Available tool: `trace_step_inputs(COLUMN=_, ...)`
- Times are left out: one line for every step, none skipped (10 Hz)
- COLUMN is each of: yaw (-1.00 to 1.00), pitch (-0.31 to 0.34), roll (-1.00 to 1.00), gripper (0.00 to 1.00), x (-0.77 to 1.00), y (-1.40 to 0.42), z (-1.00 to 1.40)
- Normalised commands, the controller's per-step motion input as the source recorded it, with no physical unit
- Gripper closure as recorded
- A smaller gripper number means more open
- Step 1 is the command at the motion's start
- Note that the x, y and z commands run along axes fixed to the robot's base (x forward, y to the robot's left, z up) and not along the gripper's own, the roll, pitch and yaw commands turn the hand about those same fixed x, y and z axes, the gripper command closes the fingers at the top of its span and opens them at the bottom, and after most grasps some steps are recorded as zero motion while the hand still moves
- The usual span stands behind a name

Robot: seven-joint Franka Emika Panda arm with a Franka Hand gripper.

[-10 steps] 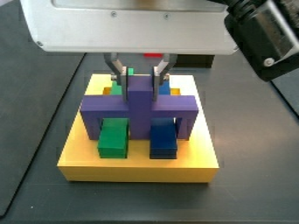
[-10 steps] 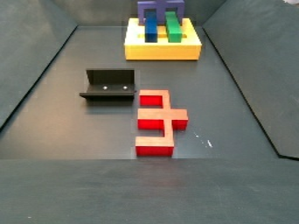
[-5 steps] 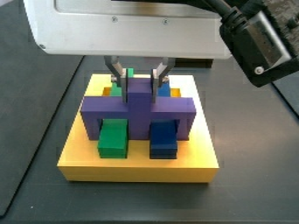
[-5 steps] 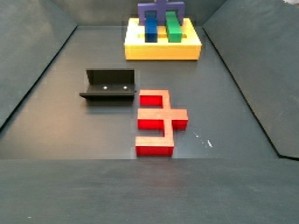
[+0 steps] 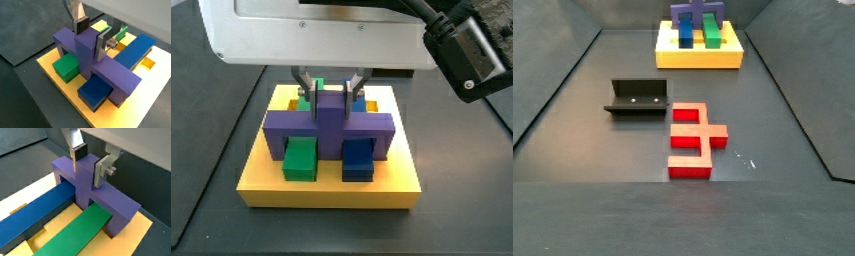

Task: Pick up the purple object. Move up. Move to above the board. Insert the purple object.
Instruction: Insert the purple object.

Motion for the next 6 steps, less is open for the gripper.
trace_step_inputs(yaw=-0.23, pitch=0.000, roll=-0.07, gripper=1.00, x=0.36, y=0.00, z=-0.26)
trace_step_inputs(yaw=-0.29, pitch=0.000, roll=-0.06, gripper=1.00, x=0.31, y=0.00, z=-0.20)
trace_step_inputs(yaw=-0.25, pitch=0.000, roll=-0.05, gripper=1.00, x=0.20, y=0.00, z=-0.18)
trace_step_inputs(yaw=0.00, pitch=-0.043, roll=-0.13, gripper=1.00, x=0.00, y=0.00, z=-0.27)
trace_step_inputs(yaw=0.03, pitch=-0.147, roll=-0.14, gripper=1.00, x=-0.14, y=0.00, z=-0.27)
trace_step_inputs(yaw=0.05, pitch=-0.156, roll=-0.14, gripper=1.00, x=-0.14, y=0.00, z=-0.26)
